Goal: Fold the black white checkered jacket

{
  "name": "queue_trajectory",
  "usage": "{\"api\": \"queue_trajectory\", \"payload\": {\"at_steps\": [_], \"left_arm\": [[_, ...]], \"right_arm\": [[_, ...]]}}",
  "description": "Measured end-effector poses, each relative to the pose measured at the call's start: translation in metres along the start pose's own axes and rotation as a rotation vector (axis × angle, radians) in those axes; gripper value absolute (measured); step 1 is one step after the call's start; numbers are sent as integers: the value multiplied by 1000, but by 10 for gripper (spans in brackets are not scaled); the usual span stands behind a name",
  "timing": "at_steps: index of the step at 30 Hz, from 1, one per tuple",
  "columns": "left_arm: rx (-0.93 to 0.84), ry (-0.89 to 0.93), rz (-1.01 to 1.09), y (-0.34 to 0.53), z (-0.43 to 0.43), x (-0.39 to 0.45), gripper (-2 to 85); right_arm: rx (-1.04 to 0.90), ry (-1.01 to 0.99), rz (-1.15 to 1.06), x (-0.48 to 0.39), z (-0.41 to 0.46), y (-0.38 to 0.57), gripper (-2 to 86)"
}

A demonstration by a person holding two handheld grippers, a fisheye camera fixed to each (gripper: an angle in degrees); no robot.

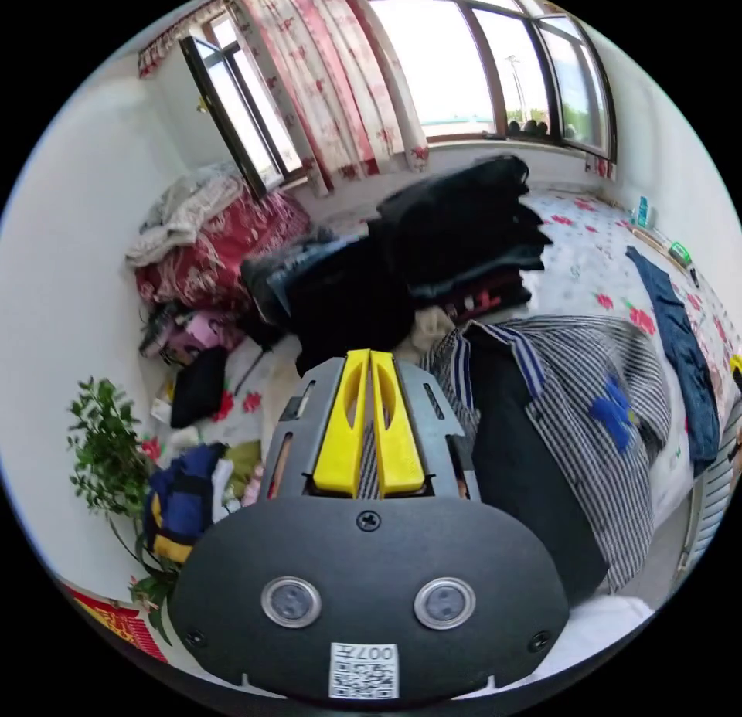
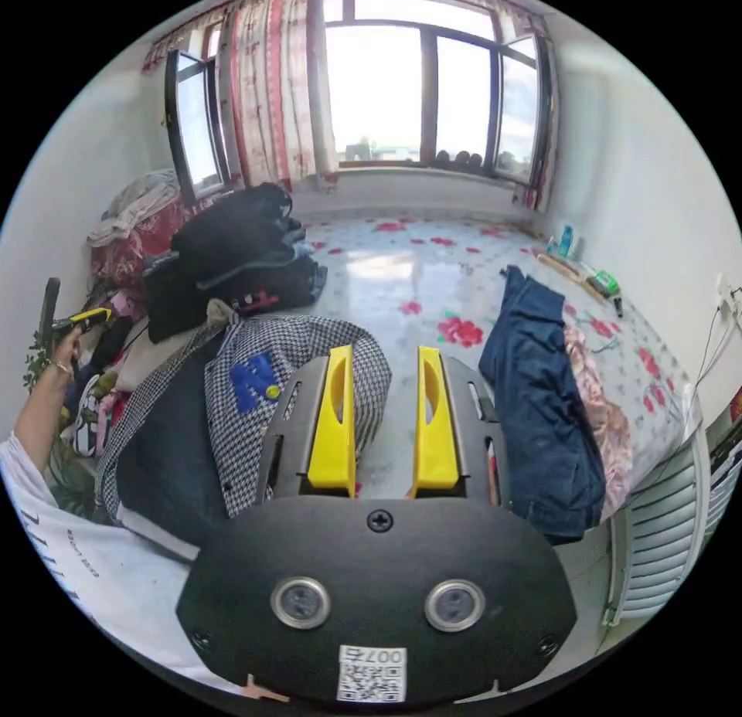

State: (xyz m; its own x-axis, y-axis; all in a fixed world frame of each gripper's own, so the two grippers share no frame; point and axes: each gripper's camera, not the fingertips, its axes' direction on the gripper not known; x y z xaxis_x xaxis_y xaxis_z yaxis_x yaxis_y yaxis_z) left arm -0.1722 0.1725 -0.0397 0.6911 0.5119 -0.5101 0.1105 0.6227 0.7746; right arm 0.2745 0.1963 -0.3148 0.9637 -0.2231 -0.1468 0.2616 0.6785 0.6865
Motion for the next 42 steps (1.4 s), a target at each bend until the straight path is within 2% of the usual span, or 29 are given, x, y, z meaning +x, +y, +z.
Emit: {"api": "queue_trajectory", "payload": {"at_steps": [5,8,12,15,16,18,21,23,25,28,31,32,34,36,38,40,42], "left_arm": [[-246,168,26,135,60,30,-6],[-357,210,56,188,66,58,-4],[-430,244,102,206,69,86,6],[-479,207,175,199,86,101,6],[-495,202,195,198,91,105,5],[-524,149,307,195,107,121,-3],[-520,81,435,187,110,135,-7],[-536,64,441,181,113,137,-8],[-530,61,441,177,116,135,-8],[-509,77,412,172,117,125,-8],[-497,88,311,162,112,105,-9],[-450,88,276,156,100,95,-9],[-346,114,254,145,75,81,-9],[-197,166,297,129,45,71,-9],[-144,249,379,115,38,72,-8],[-145,370,471,102,46,82,-6],[-224,497,567,99,78,104,2]], "right_arm": [[-360,-77,115,37,109,98,113],[-396,-108,84,25,138,104,119],[-379,-181,19,-2,170,73,124],[-457,-215,13,-24,218,48,113],[-538,-216,23,-30,240,40,100],[-566,-157,-14,-33,254,25,71],[-448,9,-52,-2,222,-20,57],[-301,324,74,59,172,-49,59],[-270,400,176,104,141,-58,71],[-291,286,267,131,108,-43,89],[-229,35,200,88,89,10,109],[-242,-95,156,61,88,39,118],[-276,-207,108,19,89,85,132],[-346,-277,53,-22,91,127,145],[-448,-373,-27,-68,93,156,159],[-467,-435,-100,-103,92,160,159],[-499,-380,-196,-138,101,160,147]]}}
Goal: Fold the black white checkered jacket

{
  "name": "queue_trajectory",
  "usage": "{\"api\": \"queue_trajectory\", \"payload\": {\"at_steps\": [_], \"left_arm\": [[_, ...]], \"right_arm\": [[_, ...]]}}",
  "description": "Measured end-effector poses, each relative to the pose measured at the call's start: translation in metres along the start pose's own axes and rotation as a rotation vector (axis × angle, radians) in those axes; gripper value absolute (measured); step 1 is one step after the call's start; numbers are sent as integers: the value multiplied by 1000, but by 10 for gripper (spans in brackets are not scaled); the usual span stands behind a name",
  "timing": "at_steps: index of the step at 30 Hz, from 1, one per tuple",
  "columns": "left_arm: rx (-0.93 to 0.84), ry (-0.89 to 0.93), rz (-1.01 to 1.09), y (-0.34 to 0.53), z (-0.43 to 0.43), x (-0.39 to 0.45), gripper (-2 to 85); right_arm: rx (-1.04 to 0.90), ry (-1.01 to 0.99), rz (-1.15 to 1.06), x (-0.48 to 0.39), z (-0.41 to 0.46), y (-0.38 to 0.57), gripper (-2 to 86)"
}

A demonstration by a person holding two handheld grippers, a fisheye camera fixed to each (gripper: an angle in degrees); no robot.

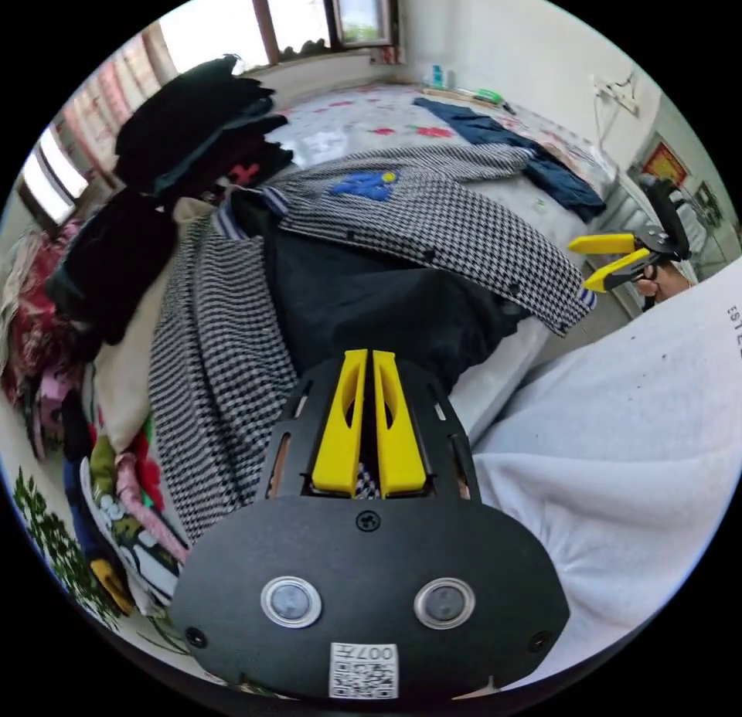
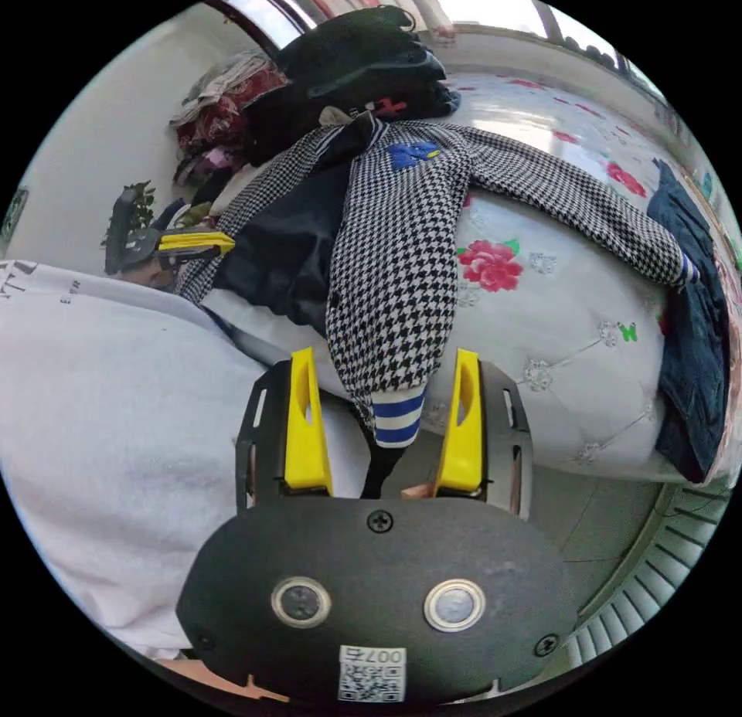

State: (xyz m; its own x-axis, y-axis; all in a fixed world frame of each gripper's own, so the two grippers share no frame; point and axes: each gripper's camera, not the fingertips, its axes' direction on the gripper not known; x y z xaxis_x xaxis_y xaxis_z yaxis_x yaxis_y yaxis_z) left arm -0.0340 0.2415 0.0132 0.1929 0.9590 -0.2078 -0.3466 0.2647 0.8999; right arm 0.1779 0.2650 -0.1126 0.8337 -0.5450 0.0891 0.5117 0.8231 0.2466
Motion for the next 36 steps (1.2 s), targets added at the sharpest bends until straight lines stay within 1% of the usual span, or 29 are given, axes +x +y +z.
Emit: {"api": "queue_trajectory", "payload": {"at_steps": [1,2,3,4,5,7,8,9,10,12,14,16,17,18,21,24,26,28,30,31,32,33,34,36], "left_arm": [[-40,23,13,-3,13,0,4],[-143,48,18,-7,43,-2,6],[-246,36,-13,-7,70,-5,4],[-229,24,-35,-6,72,-8,1],[-154,54,-24,-3,64,-10,-5],[-198,208,0,-4,63,-12,-8],[-194,333,32,-3,62,-8,-9],[-197,413,88,-4,61,0,-9],[-196,433,111,-4,61,4,-9],[-173,465,161,-6,60,10,-10],[-169,503,142,-5,56,-6,-10],[-130,581,73,3,46,-33,-10],[-97,614,19,13,37,-52,-9],[-82,612,-29,24,29,-69,-9],[-35,611,-86,47,10,-98,-7],[-18,585,-108,47,-4,-111,2],[-3,586,-120,38,-9,-114,16],[11,601,-117,25,-11,-113,27],[-23,578,-92,5,-1,-106,33],[-42,567,-85,1,4,-103,34],[-98,545,-73,-6,17,-98,34],[-150,532,-73,-11,30,-93,28],[-163,542,-73,-13,34,-90,26],[-157,572,-50,-21,34,-75,16]], "right_arm": [[-58,81,-35,-13,18,-10,134],[-132,140,-35,-18,37,-18,114],[-152,153,-25,-19,41,-22,103],[-150,149,-15,-24,35,-30,86],[-85,128,-40,-33,13,-35,75],[16,113,-96,-56,-32,-41,68],[76,108,-138,-75,-60,-45,66],[110,96,-167,-85,-73,-48,68],[152,66,-214,-105,-88,-53,71],[141,22,-265,-131,-84,-62,84],[6,1,-341,-154,-45,-61,109],[-33,23,-312,-153,-27,-49,122],[-18,23,-265,-145,-26,-37,127],[-7,25,-239,-139,-26,-30,126],[10,67,-114,-105,-27,3,122],[-28,102,-19,-74,-18,21,119],[-13,78,29,-59,-13,18,115],[-12,39,28,-56,-4,8,110],[-37,31,6,-58,11,-4,101],[-83,28,-5,-59,25,-11,90],[-152,20,-15,-60,40,-14,78],[-174,44,-14,-60,45,-14,71],[-154,97,-57,-62,39,-8,61],[-152,121,-39,-54,23,5,50]]}}
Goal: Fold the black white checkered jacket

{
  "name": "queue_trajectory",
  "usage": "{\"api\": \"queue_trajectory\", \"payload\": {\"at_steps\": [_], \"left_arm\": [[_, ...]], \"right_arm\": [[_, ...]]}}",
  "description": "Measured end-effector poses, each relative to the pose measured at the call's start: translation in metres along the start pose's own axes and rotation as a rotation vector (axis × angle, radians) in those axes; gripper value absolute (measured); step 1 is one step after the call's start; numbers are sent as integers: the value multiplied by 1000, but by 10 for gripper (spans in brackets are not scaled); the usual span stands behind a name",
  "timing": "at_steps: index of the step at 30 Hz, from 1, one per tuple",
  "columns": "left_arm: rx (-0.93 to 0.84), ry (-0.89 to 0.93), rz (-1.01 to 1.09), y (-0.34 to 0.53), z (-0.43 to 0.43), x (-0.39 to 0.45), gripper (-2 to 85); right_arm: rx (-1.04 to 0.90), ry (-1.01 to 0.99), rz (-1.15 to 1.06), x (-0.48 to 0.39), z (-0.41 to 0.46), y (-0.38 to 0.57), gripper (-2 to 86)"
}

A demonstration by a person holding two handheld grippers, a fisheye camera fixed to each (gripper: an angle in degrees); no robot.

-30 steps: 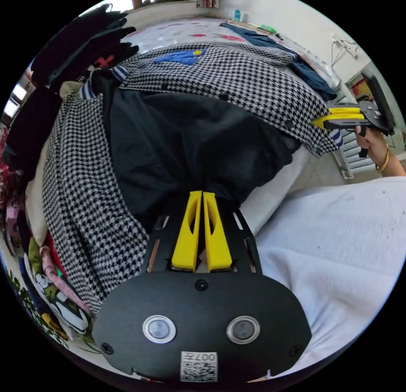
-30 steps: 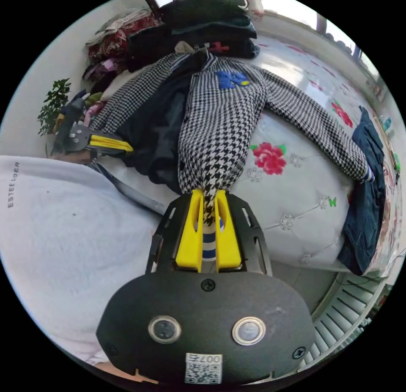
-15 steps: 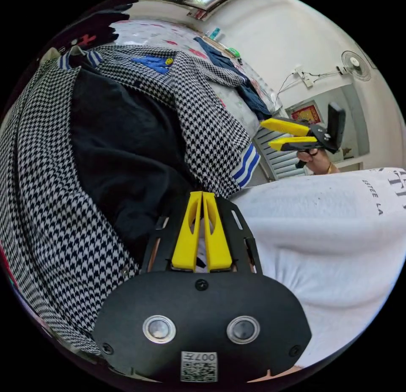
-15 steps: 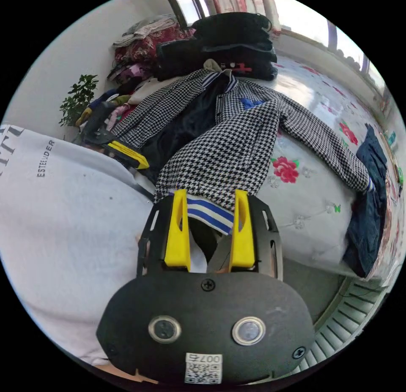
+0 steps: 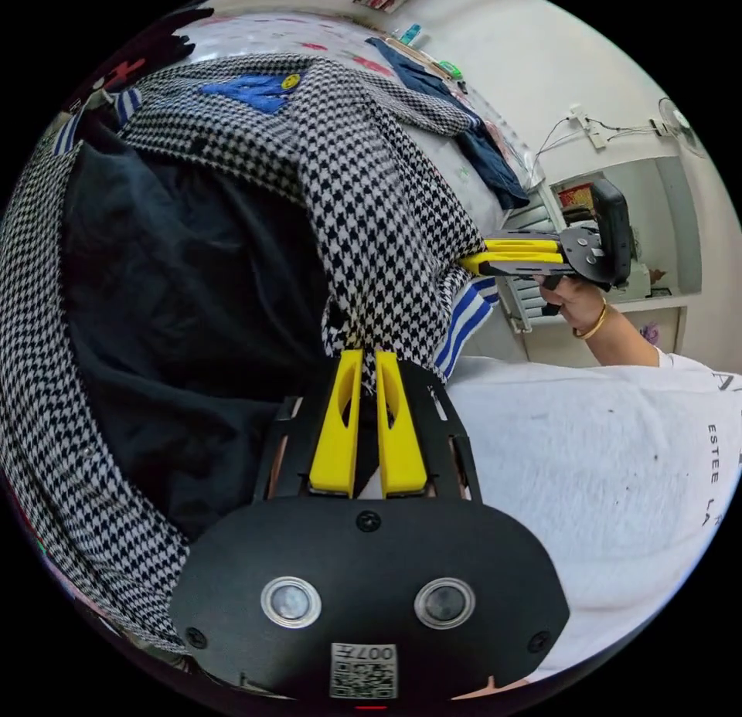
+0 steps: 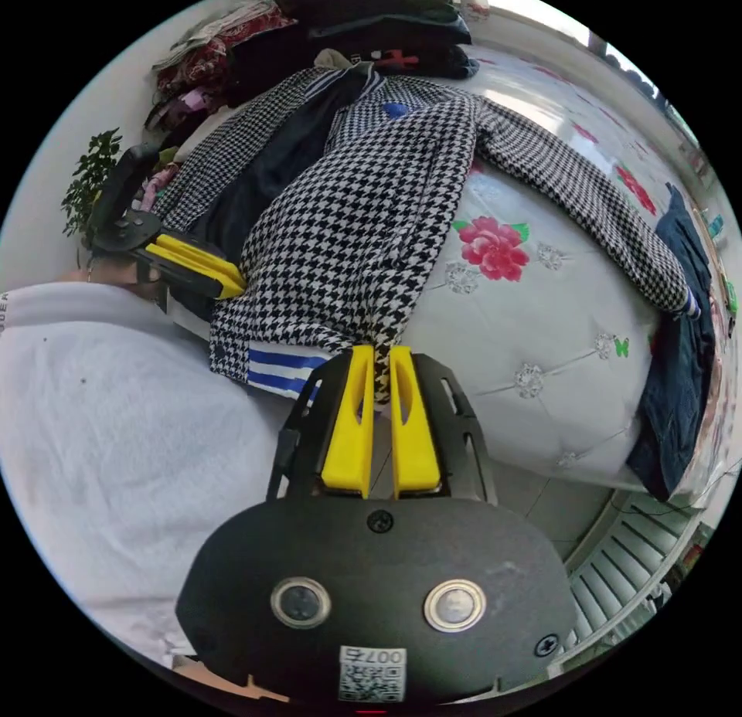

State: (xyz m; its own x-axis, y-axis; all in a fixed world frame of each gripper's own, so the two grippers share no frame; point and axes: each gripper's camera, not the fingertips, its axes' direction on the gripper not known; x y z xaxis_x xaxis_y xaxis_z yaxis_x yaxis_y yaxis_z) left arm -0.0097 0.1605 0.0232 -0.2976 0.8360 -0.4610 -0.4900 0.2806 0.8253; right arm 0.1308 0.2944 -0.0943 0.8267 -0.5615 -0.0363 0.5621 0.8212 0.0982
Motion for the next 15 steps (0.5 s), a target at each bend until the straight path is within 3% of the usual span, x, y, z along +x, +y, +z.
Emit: {"api": "queue_trajectory", "payload": {"at_steps": [5,7,11,15], "left_arm": [[-143,-24,279,-17,31,66,9],[-169,-101,341,-16,33,80,1],[-61,-30,152,-2,6,54,-1],[72,22,-26,15,-18,31,21]], "right_arm": [[-21,-93,149,47,-26,72,52],[-6,-3,154,50,-39,83,56],[270,31,42,44,-102,56,65],[351,-17,-169,15,-106,-28,74]]}}
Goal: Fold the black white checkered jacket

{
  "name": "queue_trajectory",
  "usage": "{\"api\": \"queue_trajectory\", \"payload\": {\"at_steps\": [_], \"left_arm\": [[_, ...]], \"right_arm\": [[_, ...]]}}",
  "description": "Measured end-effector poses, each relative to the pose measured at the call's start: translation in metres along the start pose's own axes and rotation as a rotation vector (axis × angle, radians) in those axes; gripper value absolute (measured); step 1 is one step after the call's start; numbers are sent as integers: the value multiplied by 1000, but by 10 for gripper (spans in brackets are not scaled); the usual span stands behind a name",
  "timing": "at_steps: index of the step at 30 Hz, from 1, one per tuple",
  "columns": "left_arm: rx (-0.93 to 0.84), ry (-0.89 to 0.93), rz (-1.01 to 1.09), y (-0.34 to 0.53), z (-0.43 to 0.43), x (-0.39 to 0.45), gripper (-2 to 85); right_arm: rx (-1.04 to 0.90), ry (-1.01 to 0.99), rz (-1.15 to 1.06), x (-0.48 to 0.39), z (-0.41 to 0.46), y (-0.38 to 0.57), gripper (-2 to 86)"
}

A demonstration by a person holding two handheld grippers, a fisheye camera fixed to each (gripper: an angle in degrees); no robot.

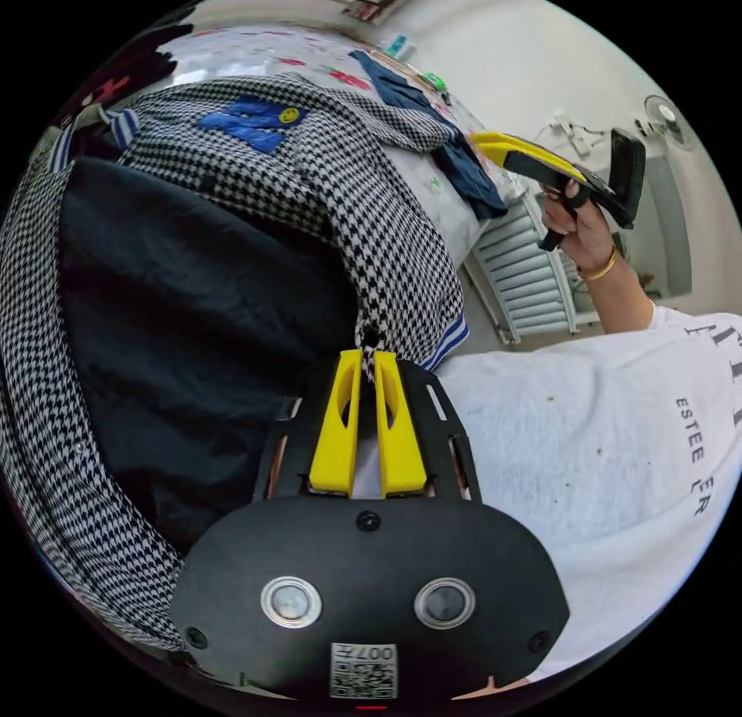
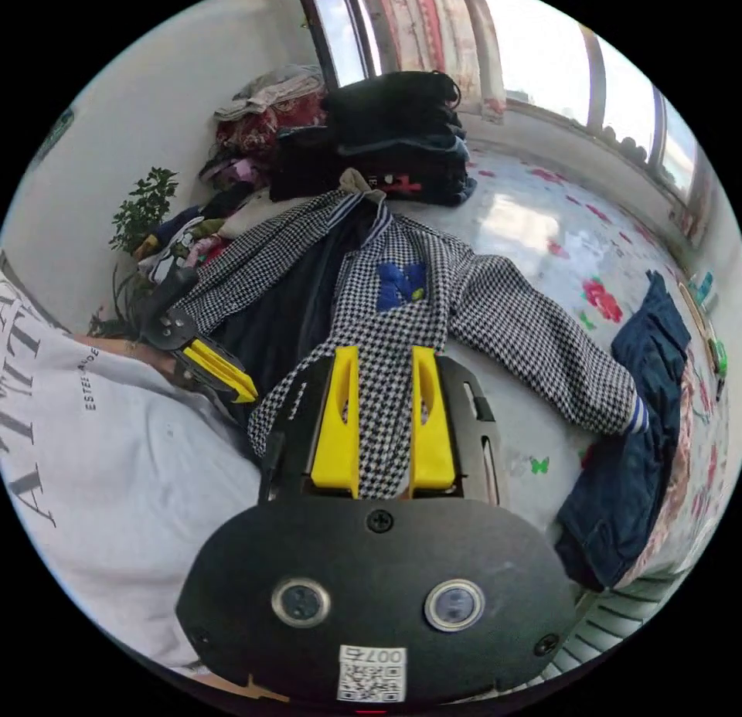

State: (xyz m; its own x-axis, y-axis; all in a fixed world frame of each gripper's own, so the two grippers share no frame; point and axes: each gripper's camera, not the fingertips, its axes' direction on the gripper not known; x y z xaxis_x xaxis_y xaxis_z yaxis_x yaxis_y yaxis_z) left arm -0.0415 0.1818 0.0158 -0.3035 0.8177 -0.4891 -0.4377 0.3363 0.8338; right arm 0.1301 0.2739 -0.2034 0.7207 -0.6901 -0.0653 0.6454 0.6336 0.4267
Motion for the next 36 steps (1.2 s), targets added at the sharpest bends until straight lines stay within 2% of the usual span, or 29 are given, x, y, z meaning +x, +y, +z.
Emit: {"api": "queue_trajectory", "payload": {"at_steps": [5,10,11,13,15,19,20,23,25,28,32,36], "left_arm": [[49,-45,-36,12,-14,-3,35],[71,-62,-48,24,-31,-19,39],[83,-47,-59,26,-36,-27,40],[106,-28,-70,28,-41,-39,40],[122,3,-80,28,-46,-54,43],[208,36,-93,26,-62,-71,46],[246,38,-89,24,-69,-74,50],[334,52,-93,22,-88,-83,56],[358,53,-109,24,-91,-91,58],[276,72,-156,27,-75,-106,68],[199,67,-158,37,-57,-103,75],[134,26,-77,38,-44,-77,82]], "right_arm": [[-88,-92,-185,-38,112,-126,87],[-353,-7,-178,-55,235,-174,83],[-338,15,-169,-53,245,-175,78],[-306,59,-140,-46,241,-178,60],[-327,-55,-76,-25,230,-186,49],[67,-365,256,54,136,-208,39],[173,-404,296,64,115,-218,39],[305,-387,355,68,104,-247,54],[244,-377,379,60,135,-261,68],[-35,-402,305,33,198,-265,88],[-19,-195,260,24,169,-198,102],[-104,-53,381,58,127,-99,110]]}}
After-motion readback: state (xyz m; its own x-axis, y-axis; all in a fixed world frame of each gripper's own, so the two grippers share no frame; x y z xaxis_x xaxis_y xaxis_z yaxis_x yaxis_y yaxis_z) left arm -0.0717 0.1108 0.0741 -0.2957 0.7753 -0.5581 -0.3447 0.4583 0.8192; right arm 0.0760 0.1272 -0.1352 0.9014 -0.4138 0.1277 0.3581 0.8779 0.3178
